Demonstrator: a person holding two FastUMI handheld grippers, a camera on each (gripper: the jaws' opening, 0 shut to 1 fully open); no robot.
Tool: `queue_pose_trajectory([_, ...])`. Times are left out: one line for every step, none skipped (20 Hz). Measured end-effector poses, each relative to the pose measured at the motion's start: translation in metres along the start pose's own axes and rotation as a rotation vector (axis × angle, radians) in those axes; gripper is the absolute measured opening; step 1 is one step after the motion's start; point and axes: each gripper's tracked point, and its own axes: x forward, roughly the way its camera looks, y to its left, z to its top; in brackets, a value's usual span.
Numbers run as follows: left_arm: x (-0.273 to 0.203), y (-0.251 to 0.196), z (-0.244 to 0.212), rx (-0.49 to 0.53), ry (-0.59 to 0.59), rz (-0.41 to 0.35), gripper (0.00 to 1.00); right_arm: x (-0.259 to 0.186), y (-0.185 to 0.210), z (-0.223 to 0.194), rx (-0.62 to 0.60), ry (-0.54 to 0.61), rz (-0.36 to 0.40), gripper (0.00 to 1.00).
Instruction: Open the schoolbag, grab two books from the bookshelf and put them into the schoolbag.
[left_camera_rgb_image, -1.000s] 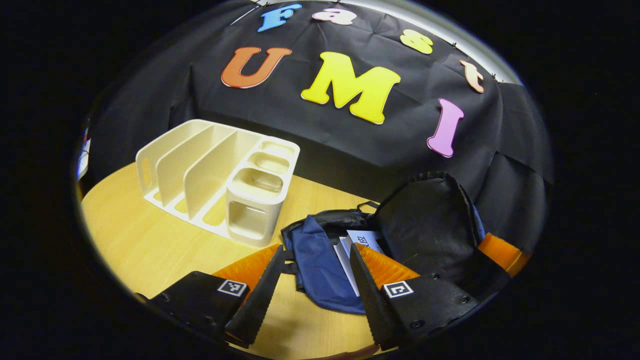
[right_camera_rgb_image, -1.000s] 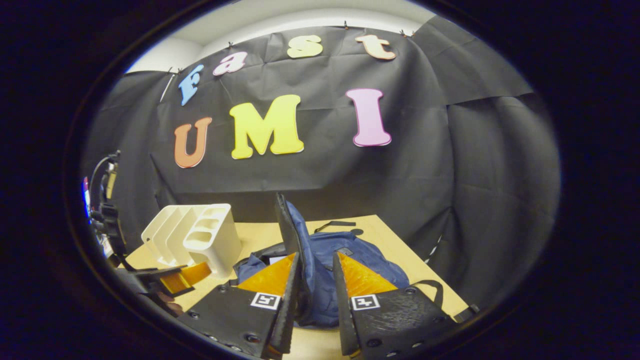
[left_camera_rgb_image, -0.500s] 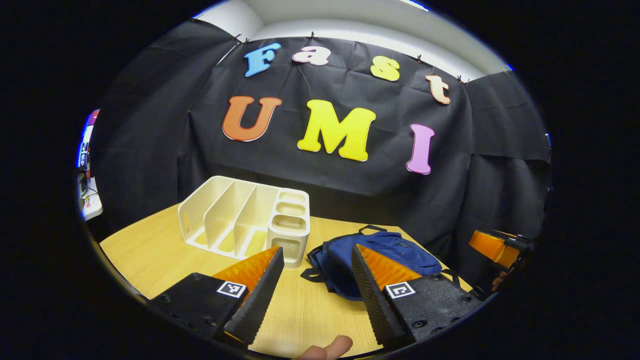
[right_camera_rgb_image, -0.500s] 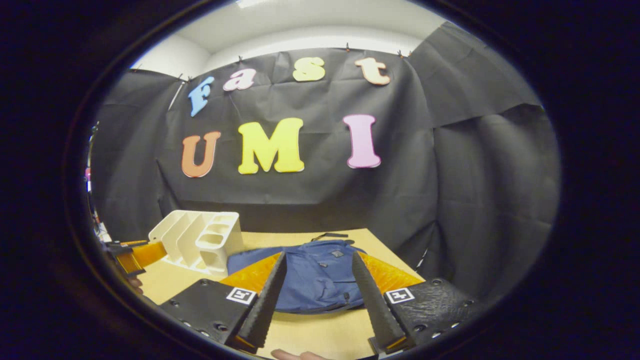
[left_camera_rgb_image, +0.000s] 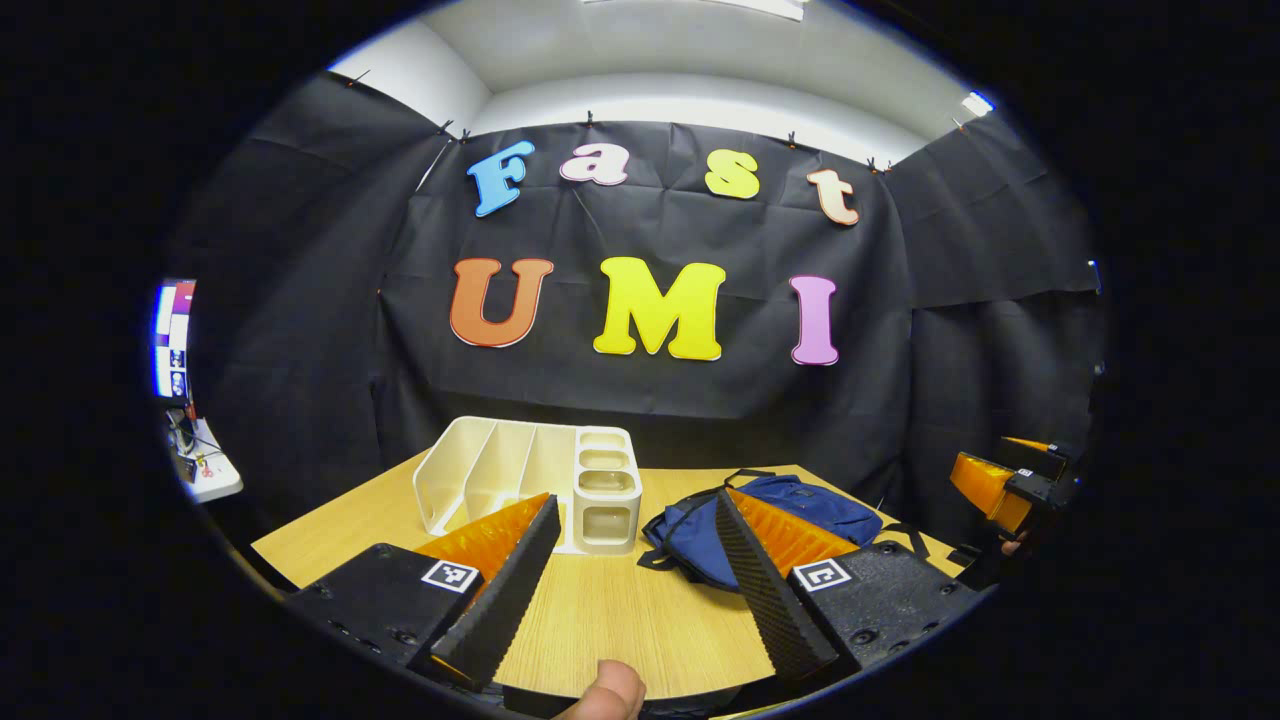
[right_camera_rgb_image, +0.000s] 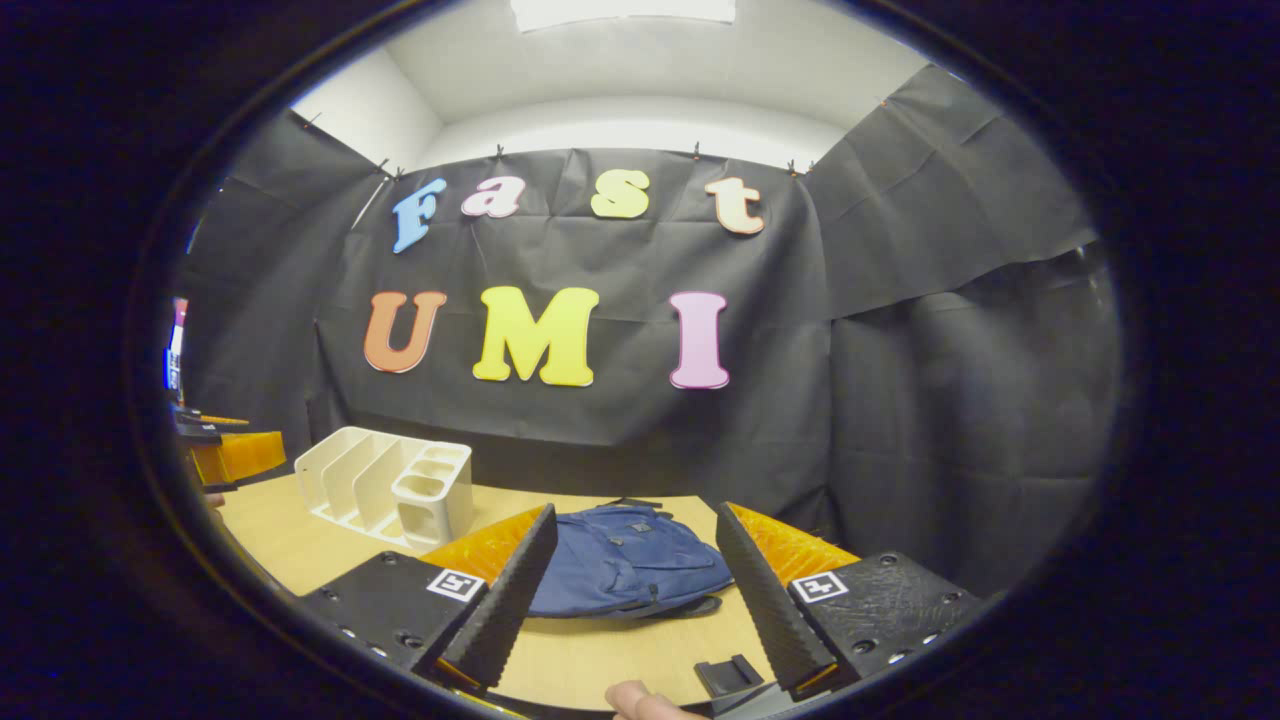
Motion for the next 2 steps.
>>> queue_pose_trajectory([-0.0042,0.0003,0.001,-0.008,0.0,-0.002,0.98,-0.0019,0.0008,-0.0001,0.0,-0.004,0.0,0.97])
queue_pose_trajectory([-0.0058,0.0052,-0.0031,-0.006,0.024,0.01,0.98,-0.0041,0.0028,0.0007,-0.002,-0.005,0.005,0.95])
